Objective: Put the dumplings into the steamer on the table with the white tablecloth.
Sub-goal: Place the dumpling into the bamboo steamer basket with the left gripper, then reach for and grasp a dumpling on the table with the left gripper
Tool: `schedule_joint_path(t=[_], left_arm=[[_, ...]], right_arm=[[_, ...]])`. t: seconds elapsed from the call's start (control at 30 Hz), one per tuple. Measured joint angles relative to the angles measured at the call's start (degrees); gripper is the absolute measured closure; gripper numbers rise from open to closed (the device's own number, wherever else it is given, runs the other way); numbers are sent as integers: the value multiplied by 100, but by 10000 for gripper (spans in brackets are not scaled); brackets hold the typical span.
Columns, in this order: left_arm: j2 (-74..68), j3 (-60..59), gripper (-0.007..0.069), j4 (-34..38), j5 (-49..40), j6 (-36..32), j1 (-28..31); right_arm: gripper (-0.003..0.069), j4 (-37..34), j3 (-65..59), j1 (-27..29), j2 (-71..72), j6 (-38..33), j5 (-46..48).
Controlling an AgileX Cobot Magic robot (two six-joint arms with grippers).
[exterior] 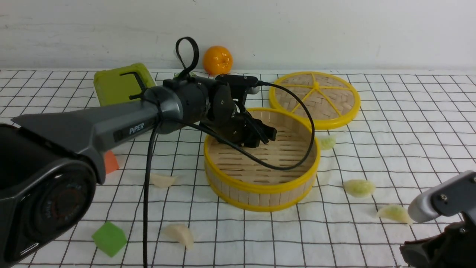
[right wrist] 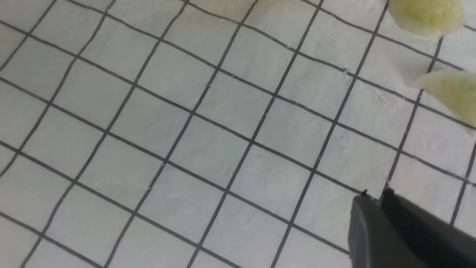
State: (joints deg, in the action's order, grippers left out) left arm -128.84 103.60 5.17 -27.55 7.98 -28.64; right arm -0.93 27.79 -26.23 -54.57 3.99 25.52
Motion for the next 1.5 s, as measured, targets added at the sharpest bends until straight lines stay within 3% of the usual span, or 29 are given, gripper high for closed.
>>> schedule_joint_path(t=[0.2,0.3,0.5,0.6,0.77,0.87,1.03,1.2,1.5], left_arm=[[222,126,131,0,-129,419,0],[501,298,111,0,-179,464,0],[1172,508,114,-141,-741,490,0],[1673,528,134,-390,-1604,569,48],[1929,535,174,-1176,-2872,1353,490],[1895,157,206,-1382,-3175,1654,839],[1938,-1131,256,-1249,-2783,1908,965],[1950,-2153,275,-799,-1846,2362,939],[1708,-2332,279,-1082,-1192,3408,939]], right_arm=[[600,0,0,0,0,0,-42],[598,0,0,0,0,0,-42],[590,0,0,0,0,0,-42],[589,0,0,0,0,0,-42],[587,-29,0,0,0,0,-42],[587,-57,0,0,0,0,-42],[585,-62,0,0,0,0,-49],[577,-62,0,0,0,0,-49],[568,-62,0,0,0,0,-68]])
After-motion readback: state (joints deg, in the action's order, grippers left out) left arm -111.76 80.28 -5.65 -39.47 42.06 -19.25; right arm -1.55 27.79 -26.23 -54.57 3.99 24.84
